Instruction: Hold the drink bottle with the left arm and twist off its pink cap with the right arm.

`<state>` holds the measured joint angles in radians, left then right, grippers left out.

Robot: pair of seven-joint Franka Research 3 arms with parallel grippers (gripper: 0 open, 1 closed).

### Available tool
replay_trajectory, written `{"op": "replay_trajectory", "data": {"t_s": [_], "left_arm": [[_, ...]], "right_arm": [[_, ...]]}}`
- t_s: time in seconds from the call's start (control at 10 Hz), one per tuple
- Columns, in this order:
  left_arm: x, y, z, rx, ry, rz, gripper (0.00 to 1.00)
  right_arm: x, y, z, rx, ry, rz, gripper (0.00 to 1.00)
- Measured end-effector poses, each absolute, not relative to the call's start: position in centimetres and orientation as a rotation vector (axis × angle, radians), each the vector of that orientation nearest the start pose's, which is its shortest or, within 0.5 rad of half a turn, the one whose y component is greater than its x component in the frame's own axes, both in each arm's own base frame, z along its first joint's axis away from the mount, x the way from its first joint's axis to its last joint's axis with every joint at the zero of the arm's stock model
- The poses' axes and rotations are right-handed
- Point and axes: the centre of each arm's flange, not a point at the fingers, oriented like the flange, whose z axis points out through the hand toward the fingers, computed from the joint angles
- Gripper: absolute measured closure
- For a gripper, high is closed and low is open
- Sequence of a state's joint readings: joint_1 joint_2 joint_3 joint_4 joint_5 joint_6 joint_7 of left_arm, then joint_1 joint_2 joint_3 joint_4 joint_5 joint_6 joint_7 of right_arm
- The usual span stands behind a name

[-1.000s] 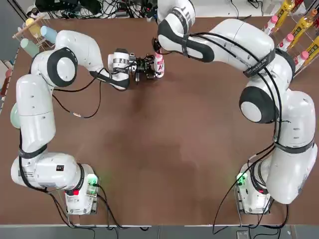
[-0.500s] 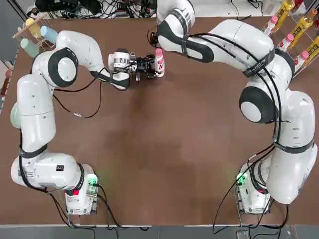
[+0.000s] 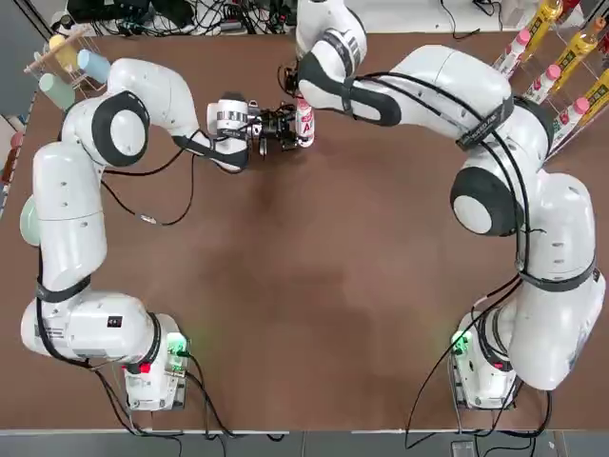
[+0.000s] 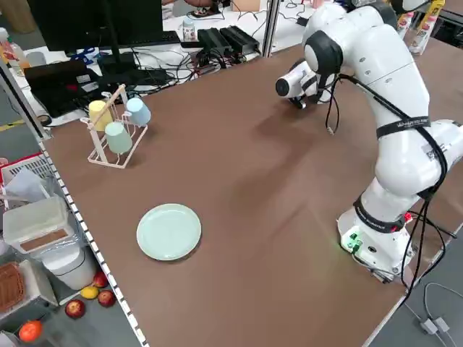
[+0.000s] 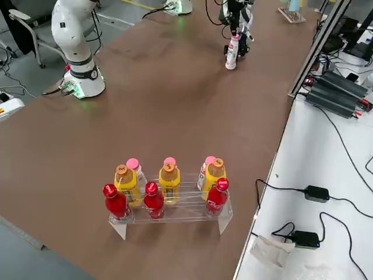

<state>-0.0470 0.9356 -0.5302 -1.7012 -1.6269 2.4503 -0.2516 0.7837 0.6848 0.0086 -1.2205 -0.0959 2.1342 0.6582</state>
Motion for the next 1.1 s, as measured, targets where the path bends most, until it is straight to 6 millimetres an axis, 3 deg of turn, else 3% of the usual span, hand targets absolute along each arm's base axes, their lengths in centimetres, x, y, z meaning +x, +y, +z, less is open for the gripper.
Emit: {"op": "replay_trajectory", "data": {"t_s": [0.5, 1.0, 1.1], "left_arm": [[56.3, -33.6, 10.4, 1.501, 1.279, -0.798, 0.38], [56.3, -33.6, 10.4, 1.501, 1.279, -0.798, 0.38], [56.3, -33.6, 10.4, 1.501, 1.278, -0.798, 0.38]], "right_arm": [[53.6, 55.0, 37.8, -3.009, -0.283, -0.351, 0.20], [53.7, 54.9, 37.7, -3.014, -0.287, -0.357, 0.43], [53.7, 54.9, 37.7, -3.018, -0.292, -0.364, 0.43]]}}
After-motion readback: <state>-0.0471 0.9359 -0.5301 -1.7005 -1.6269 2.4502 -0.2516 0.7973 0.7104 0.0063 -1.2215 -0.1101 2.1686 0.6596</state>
